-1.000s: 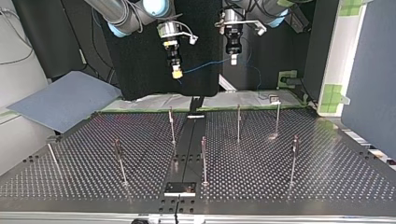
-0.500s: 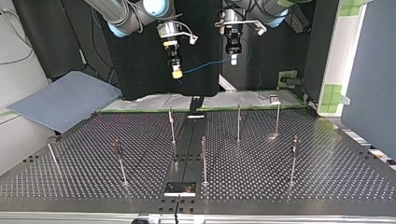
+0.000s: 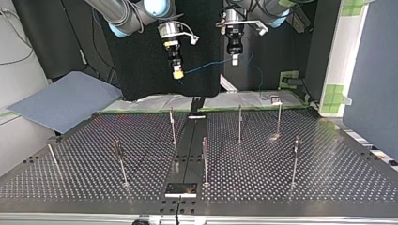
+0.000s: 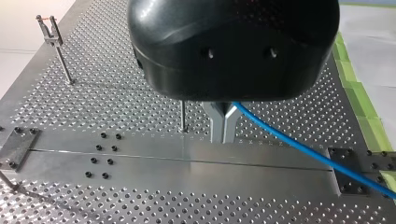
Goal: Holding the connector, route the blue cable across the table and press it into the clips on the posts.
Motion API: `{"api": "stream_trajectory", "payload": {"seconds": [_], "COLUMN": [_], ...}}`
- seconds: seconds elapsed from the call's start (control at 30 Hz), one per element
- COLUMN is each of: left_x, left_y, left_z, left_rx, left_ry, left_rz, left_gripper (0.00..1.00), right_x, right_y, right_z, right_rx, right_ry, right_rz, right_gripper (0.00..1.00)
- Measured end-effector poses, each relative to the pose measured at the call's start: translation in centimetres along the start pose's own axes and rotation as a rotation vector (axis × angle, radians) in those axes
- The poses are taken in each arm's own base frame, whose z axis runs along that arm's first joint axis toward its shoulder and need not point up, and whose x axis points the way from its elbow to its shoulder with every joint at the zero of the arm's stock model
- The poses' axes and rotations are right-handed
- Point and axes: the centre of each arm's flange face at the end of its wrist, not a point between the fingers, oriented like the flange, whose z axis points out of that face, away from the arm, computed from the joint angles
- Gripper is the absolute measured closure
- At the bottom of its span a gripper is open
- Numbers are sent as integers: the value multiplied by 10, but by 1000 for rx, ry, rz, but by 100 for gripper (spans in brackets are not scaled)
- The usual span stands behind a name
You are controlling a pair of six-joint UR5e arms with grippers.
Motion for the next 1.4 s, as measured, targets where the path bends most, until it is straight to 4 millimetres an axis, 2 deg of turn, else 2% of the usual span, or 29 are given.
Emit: {"api": "stream_trajectory", "payload": {"seconds": [1.17,1.3,1.4], "left_x": [0,6,16], "left_y": [-1,-3,-3], "left_z": [0,2,1], "left_rx": [1,4,4], "left_ry": [0,15,37], "left_rz": [0,11,26], "left_gripper": [100,100,100], "right_x": [0,-1,-9], "right_y": [0,-2,-8], "right_z": [0,0,-2], "right_rx": [0,1,13], "right_ry": [0,-3,-28], "right_rz": [0,-2,-10], "right_gripper": [100,100,100]}}
